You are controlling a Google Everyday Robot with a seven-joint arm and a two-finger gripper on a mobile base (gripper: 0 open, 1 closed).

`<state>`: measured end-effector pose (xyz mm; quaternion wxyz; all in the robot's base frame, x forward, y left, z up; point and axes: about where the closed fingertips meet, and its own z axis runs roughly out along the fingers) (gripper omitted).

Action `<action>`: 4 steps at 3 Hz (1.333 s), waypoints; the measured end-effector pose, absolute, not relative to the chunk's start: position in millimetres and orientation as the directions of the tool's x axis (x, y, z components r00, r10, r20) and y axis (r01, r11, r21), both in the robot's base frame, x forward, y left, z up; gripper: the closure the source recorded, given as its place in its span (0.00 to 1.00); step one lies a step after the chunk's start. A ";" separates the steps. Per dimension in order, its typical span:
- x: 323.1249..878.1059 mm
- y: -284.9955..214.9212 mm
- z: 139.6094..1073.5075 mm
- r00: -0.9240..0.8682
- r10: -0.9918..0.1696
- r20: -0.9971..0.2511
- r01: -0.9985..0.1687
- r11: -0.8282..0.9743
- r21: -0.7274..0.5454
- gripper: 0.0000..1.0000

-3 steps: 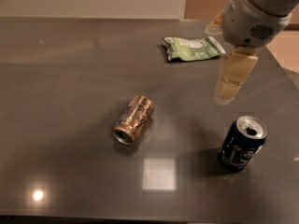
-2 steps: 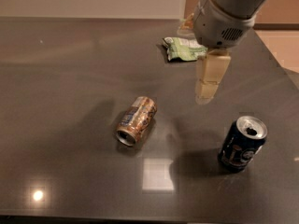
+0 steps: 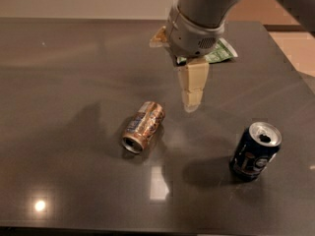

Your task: Place orange can upright

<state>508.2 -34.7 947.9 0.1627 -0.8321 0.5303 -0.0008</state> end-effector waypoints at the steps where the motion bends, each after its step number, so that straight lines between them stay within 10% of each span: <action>1: 493.0 -8.0 929.2 0.595 -0.796 -0.115 -0.793 -0.556 -0.249 0.00; 4: 428.5 -30.2 856.8 0.872 -0.489 -0.026 -0.488 -0.865 -0.119 0.00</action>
Offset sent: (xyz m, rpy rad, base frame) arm -0.0639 0.0660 -0.0817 -0.2425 0.0438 0.6319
